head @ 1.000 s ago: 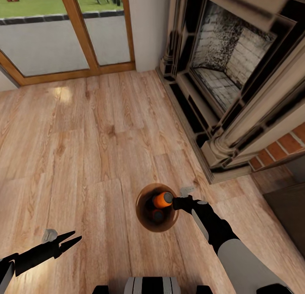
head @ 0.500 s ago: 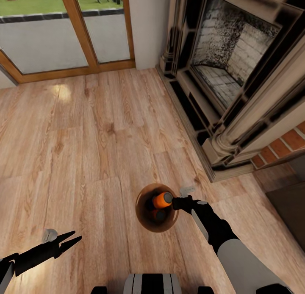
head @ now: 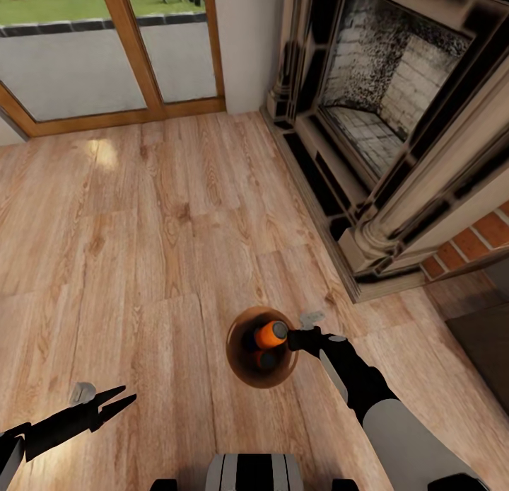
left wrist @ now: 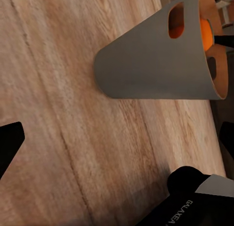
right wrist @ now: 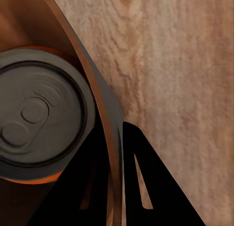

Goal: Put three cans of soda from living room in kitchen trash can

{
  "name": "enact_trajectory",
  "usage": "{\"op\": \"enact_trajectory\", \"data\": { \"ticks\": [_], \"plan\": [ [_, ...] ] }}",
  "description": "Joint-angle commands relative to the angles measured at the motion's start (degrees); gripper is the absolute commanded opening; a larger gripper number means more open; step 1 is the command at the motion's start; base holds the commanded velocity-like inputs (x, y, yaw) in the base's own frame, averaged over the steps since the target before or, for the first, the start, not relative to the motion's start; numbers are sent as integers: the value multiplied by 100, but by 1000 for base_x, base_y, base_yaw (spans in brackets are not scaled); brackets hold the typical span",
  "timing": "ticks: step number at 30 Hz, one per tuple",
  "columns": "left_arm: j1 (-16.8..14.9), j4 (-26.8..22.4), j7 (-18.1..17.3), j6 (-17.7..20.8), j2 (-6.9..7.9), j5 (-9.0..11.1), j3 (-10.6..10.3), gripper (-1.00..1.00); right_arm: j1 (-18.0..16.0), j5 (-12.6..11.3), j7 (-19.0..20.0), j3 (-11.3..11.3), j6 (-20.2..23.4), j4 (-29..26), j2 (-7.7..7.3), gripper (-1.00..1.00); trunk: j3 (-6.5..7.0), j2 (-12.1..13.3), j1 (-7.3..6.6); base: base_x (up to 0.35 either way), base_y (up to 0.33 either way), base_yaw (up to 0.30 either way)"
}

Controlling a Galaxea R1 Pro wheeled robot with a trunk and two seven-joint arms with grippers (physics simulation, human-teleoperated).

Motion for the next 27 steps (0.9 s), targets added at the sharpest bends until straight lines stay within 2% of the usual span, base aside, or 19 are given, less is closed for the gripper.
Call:
{"op": "enact_trajectory", "data": {
  "ticks": [1,11,15,27],
  "plan": [
    [0,1,-24,1,0,0,0,100,-1,-65,51,-1,7,0,1,-100,-18,-42,22,0,0,0],
    [0,-1,-88,2,0,0,1,100,-1,-65,51,-1,8,5,1,-100,-36,-82,44,0,0,0],
    [0,-1,-89,2,0,0,1,100,-1,-65,51,-1,10,5,7,-100,-108,-242,132,0,0,0],
    [0,-2,-90,2,0,0,1,100,-1,-65,51,-1,8,5,10,-100,-126,-282,154,0,0,0]
  ]
}}
